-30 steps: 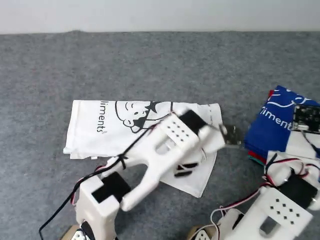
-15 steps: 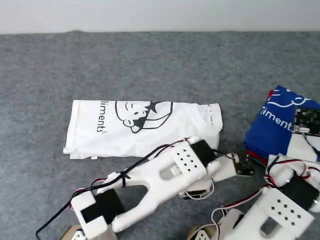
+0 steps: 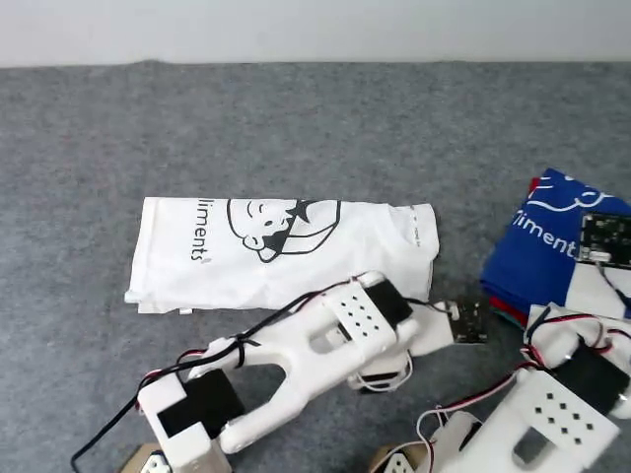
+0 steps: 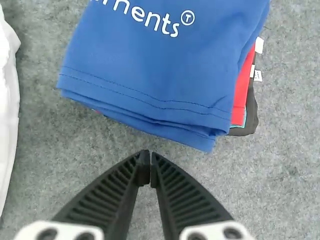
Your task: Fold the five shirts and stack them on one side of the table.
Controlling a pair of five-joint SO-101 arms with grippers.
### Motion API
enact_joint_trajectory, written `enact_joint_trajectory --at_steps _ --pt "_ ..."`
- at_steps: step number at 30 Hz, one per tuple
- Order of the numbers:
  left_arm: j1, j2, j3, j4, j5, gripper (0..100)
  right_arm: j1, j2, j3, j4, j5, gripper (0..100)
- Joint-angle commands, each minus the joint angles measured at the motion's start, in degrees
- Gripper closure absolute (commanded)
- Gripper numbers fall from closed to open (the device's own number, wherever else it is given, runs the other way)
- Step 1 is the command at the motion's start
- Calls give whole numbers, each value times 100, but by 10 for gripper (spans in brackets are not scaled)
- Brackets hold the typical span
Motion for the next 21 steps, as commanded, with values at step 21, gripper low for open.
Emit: enact_joint_trajectory --at_steps 21 --pt "-308 1020 -479 -519 -26 848 40 -145 -387 382 53 987"
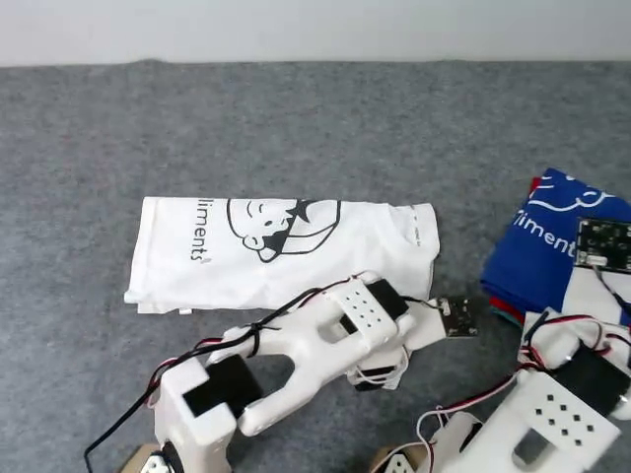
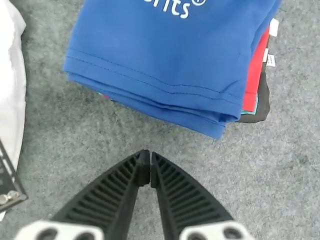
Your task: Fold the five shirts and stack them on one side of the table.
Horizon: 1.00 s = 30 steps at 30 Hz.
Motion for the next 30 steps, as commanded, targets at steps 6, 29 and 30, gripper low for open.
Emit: enact_joint_trajectory --at_steps 6,29,30 --pt "-35 431 -549 79 193 945 40 -127 -396 -22 62 987" --pt "-809 -782 -1209 158 88 995 40 -127 -396 -40 62 987" --pt "-897 -774 -1323 158 9 995 40 -127 -396 -40 62 987"
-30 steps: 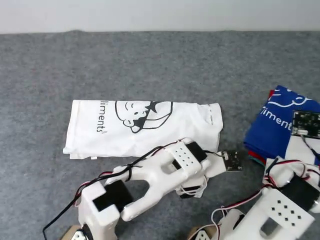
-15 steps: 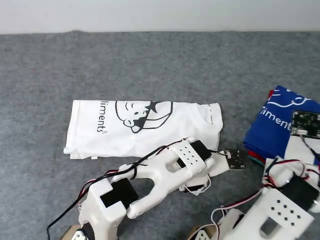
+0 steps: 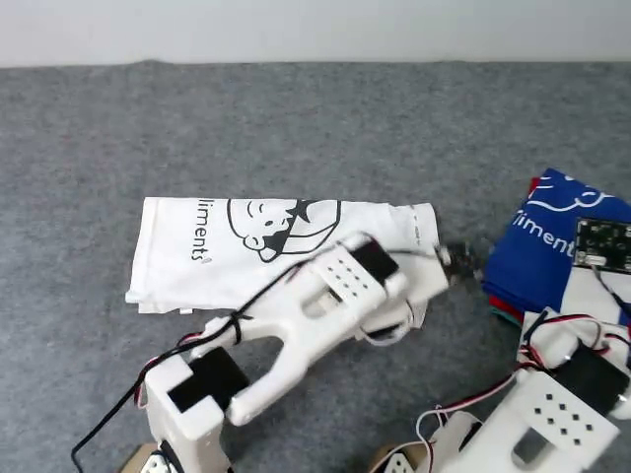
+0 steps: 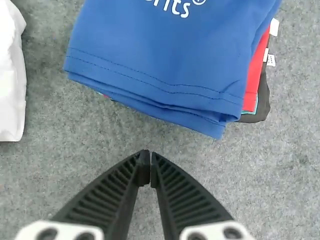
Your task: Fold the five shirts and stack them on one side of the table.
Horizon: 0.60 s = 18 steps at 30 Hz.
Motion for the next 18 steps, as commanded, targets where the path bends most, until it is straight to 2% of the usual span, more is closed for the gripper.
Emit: enact_joint_trajectory --at_steps 1,6,14,18 --pt "-360 -360 -541 53 -202 995 40 -127 -396 -40 62 987" --pt "-695 -325 -866 -9 -404 995 40 -127 -387 4 62 987" --pt "-1152 536 -1138 -273 -475 991 40 -101 -369 4 62 987" --pt "-1363 897 -1657 -281 -457 954 40 -84 -369 4 62 987"
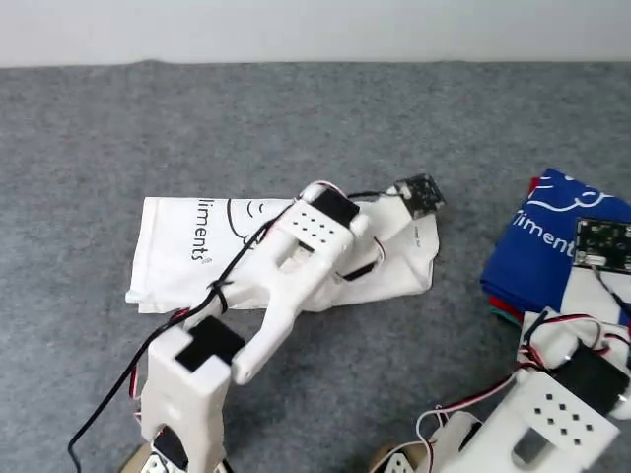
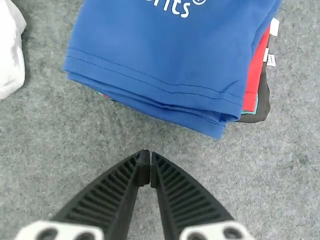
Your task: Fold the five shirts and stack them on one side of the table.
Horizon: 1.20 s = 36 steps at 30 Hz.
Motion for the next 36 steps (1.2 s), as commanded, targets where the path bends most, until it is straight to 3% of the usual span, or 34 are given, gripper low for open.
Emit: enact_joint_trajectory --at_steps 1,7,16,22,29,32,36 --pt "-193 97 -593 -88 -18 941 40 -84 -369 4 62 987" --pt "-404 325 -989 -79 -53 885 40 -84 -369 4 62 987" --pt "-677 835 -1138 211 -229 878 40 -84 -369 4 62 987" --pt "-791 844 -2466 1073 -264 903 40 -84 -369 4 62 987" --pt "-316 844 -4629 2699 -193 906 40 -110 -369 4 62 987" --pt "-123 519 -4426 2690 -26 906 40 -110 -369 4 62 987" --pt "440 -18 -3169 2681 -18 907 40 -110 -369 4 62 987"
